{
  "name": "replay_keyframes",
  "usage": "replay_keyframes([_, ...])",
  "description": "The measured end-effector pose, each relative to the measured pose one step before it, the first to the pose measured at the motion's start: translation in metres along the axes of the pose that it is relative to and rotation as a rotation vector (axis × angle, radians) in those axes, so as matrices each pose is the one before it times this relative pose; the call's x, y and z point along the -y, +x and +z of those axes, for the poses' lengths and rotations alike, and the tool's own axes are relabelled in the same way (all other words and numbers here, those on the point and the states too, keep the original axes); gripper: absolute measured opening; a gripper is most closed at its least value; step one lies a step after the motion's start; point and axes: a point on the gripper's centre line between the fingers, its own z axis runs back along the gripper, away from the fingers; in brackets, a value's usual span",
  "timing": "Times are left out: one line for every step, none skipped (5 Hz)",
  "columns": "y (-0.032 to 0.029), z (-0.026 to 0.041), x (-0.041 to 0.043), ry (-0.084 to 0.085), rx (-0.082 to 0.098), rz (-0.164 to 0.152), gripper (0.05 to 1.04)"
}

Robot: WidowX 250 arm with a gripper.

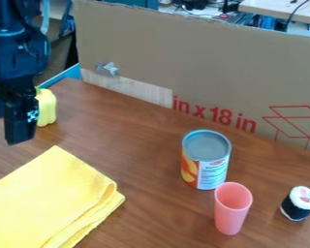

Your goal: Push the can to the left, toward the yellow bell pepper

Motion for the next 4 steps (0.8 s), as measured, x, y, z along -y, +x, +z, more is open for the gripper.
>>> replay_keyframes([-0.00068,-0.00397,0.00189,-0.0149,-0.0180,0.0027,1.001])
replay_keyframes([0.01711,-0.00136,0.02610,-0.0724,-0.0518,-0.0284,1.001])
replay_keyframes([0.02266,0.01040,0.03557,0.0060,0.0112,0.0023,1.001])
replay_keyframes([0.02985,0.00595,0.03915,-0.0172,0.0450,0.0436,1.001])
